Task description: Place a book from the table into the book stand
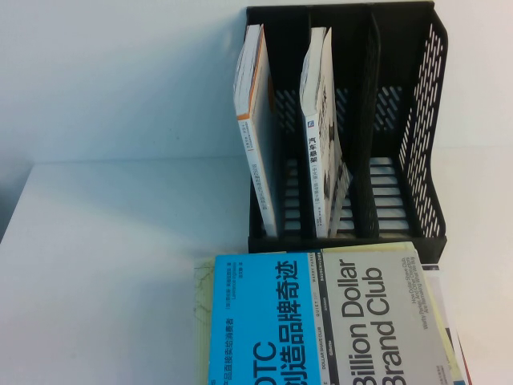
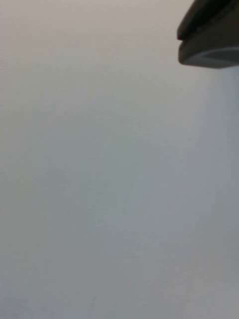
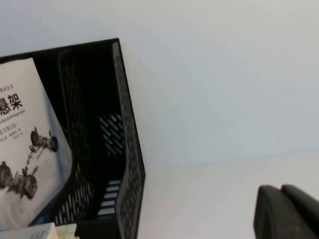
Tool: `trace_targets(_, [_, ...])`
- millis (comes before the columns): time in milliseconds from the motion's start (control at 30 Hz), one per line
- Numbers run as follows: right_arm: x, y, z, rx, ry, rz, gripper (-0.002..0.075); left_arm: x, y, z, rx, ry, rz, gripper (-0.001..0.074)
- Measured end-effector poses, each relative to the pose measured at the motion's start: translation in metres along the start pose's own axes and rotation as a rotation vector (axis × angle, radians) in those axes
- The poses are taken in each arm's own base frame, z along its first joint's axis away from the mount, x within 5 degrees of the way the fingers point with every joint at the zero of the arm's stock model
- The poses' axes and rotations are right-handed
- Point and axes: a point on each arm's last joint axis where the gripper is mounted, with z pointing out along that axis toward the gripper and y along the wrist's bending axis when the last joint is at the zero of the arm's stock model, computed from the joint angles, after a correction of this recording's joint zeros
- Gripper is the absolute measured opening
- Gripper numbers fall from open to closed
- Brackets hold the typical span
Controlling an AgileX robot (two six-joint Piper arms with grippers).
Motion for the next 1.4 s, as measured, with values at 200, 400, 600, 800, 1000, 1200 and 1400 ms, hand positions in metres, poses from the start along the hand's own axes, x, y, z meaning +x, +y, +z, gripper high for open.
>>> trace_targets(200, [-0.014, 0.005, -0.001, -0.052, -0.151, 0.005, -0.0003, -0.006, -0.002, 0.000, 0.027, -0.061, -0.059, -0.0004])
trace_targets(400, [-0.048, 0.016, -0.015, -0.229, -0.531, 0.159, -0.0003, -0.018, -0.012, -0.003, 0.146, -0.198, -0.073, -0.0004])
trace_targets(600, [-0.112, 0.027, -0.039, -0.298, -0.702, 0.165, -0.0003, -0.031, -0.031, -0.002, 0.279, -0.208, 0.039, -0.0004])
trace_targets(800, [-0.190, 0.035, -0.066, -0.255, -0.753, 0.144, -0.0003, -0.086, -0.058, 0.002, 0.295, -0.267, 0.159, -0.0004])
trace_targets(1000, [-0.230, 0.037, -0.037, -0.146, -0.543, 0.160, -0.0003, -0.121, -0.062, 0.022, 0.142, -0.076, 0.113, -0.0004])
trace_targets(1200, [-0.210, 0.024, 0.013, 0.093, -0.021, 0.168, -0.0003, -0.120, -0.046, 0.042, -0.114, 0.393, 0.138, -0.0004])
trace_targets(1400, [-0.178, 0.015, 0.038, 0.224, 0.345, 0.122, -0.0003, -0.103, -0.035, 0.049, -0.270, 0.753, 0.229, -0.0004])
